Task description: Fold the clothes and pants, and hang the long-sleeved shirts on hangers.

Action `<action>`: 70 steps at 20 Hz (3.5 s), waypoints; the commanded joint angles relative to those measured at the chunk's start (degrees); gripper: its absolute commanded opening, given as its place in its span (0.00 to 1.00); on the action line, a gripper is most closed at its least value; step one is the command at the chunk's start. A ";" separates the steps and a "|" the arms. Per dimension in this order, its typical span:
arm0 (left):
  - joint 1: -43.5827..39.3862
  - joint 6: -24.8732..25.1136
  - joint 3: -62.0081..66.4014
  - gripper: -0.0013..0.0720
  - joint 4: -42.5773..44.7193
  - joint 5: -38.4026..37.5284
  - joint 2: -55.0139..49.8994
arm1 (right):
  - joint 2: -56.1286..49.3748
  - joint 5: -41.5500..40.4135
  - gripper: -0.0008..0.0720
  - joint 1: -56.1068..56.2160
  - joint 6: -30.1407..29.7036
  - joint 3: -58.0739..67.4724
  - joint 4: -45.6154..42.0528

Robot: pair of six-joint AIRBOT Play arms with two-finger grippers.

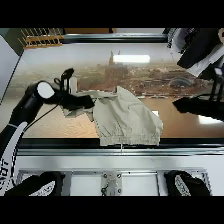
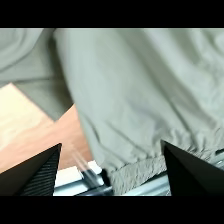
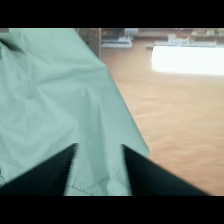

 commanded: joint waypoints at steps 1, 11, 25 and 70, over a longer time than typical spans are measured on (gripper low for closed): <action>2.60 -0.07 -15.69 0.94 -3.19 0.76 3.13 | -0.04 3.52 0.84 -0.15 0.46 -6.51 -1.46; -10.54 3.43 -23.78 0.93 -12.17 11.50 -0.07 | -1.22 8.37 0.85 -6.93 2.56 -10.73 -1.20; -18.56 3.96 -10.51 0.08 -11.63 9.77 -12.28 | -3.34 4.44 0.85 -11.23 2.54 -21.73 -1.27; -18.64 4.37 64.00 0.03 -18.99 21.24 14.12 | 2.86 -12.26 0.02 1.88 4.26 59.78 30.38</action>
